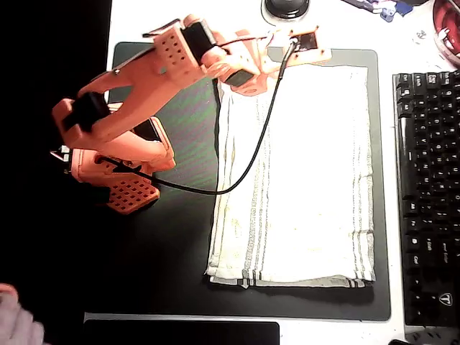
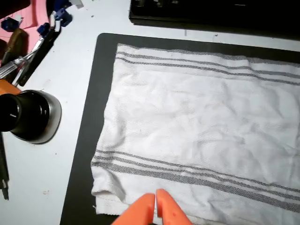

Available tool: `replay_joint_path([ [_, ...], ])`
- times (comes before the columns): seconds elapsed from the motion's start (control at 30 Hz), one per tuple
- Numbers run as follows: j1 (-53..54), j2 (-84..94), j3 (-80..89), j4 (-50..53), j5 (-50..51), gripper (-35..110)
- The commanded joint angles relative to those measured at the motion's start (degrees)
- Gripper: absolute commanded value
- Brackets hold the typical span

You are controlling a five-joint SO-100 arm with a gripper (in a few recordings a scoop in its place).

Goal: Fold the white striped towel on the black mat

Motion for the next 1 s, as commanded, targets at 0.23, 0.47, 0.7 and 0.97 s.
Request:
replay_joint_path([
  [0.23, -7.7, -19.8, -11.2, -2.8, 5.6, 3],
  [0.47, -7.5, -37.6, -18.3, -7.3, 6.2, 6],
  [0.7, -8.5, -48.1, -22.7, -7.8, 7.6, 15],
  [0.97, -8.7, -55.8, -27.5, -10.6, 8.6, 19],
])
